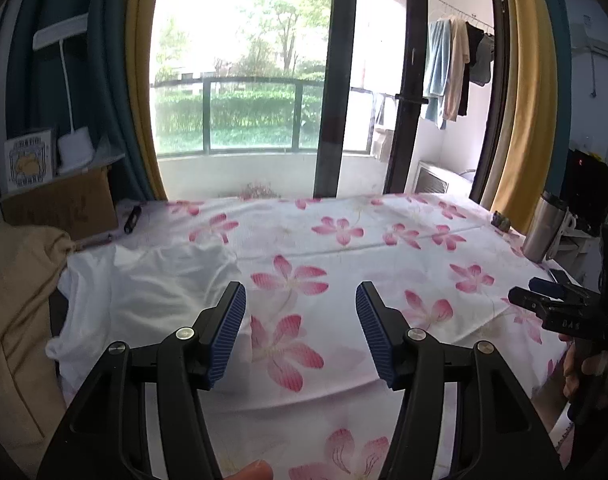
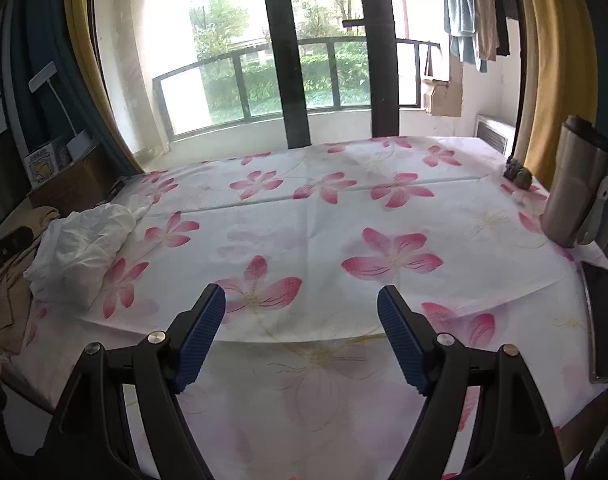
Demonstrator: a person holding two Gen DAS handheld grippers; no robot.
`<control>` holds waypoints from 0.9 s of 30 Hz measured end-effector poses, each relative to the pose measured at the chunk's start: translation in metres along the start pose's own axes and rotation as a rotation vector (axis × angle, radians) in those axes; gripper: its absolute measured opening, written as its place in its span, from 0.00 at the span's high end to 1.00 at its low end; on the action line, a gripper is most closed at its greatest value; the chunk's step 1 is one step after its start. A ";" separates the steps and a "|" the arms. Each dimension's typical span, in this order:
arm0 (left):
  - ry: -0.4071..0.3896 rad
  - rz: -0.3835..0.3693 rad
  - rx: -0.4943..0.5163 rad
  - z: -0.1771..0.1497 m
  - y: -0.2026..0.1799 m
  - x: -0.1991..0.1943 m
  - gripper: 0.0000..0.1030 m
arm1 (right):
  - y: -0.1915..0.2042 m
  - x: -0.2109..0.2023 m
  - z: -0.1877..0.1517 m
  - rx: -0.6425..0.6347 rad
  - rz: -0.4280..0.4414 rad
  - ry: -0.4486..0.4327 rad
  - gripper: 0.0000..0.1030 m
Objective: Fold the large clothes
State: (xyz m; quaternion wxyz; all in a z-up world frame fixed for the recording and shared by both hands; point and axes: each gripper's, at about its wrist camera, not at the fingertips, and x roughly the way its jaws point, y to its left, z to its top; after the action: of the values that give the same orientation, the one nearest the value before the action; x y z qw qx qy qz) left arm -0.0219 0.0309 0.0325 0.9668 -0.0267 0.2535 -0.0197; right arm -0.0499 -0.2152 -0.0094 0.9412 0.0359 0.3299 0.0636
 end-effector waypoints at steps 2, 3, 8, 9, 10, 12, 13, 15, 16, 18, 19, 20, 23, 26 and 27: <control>-0.015 0.003 0.009 0.006 -0.002 -0.002 0.41 | -0.002 -0.003 0.002 0.000 -0.007 -0.008 0.22; -0.024 0.004 0.013 0.009 -0.002 -0.003 0.41 | -0.003 -0.004 0.003 -0.001 -0.009 -0.013 0.21; -0.062 0.014 0.029 0.021 -0.002 -0.009 0.40 | -0.005 -0.012 0.010 -0.014 -0.024 -0.043 0.11; -0.069 0.016 0.030 0.022 0.000 -0.010 0.40 | -0.006 -0.014 0.013 -0.016 -0.029 -0.048 0.11; -0.075 0.017 0.030 0.024 0.001 -0.011 0.39 | -0.006 -0.015 0.015 -0.018 -0.034 -0.053 0.11; -0.092 0.025 0.029 0.029 0.003 -0.014 0.39 | -0.007 -0.019 0.019 -0.024 -0.040 -0.067 0.11; -0.100 0.028 0.029 0.032 0.005 -0.016 0.39 | -0.007 -0.022 0.021 -0.027 -0.046 -0.076 0.11; -0.112 0.033 0.029 0.036 0.006 -0.019 0.38 | -0.009 -0.027 0.026 -0.030 -0.055 -0.092 0.11; -0.120 0.035 0.028 0.038 0.007 -0.020 0.38 | -0.010 -0.030 0.030 -0.030 -0.061 -0.103 0.11; -0.134 0.038 0.024 0.041 0.009 -0.023 0.38 | -0.011 -0.034 0.034 -0.033 -0.070 -0.117 0.11; -0.140 0.039 0.023 0.042 0.009 -0.025 0.37 | -0.012 -0.036 0.036 -0.034 -0.073 -0.124 0.11; -0.147 0.041 0.022 0.044 0.009 -0.026 0.37 | -0.012 -0.039 0.039 -0.037 -0.078 -0.133 0.11; -0.161 0.046 0.023 0.048 0.009 -0.029 0.37 | -0.012 -0.045 0.046 -0.044 -0.087 -0.154 0.11; -0.174 0.050 0.024 0.052 0.011 -0.031 0.37 | -0.011 -0.053 0.053 -0.054 -0.094 -0.176 0.11; -0.178 0.051 0.025 0.053 0.011 -0.032 0.37 | -0.011 -0.054 0.055 -0.057 -0.094 -0.183 0.11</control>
State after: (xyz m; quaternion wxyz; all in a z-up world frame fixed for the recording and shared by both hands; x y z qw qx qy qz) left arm -0.0231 0.0457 0.0939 0.9859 -0.0100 0.1669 0.0042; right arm -0.0566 -0.2349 0.0658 0.9700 -0.0008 0.2420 0.0252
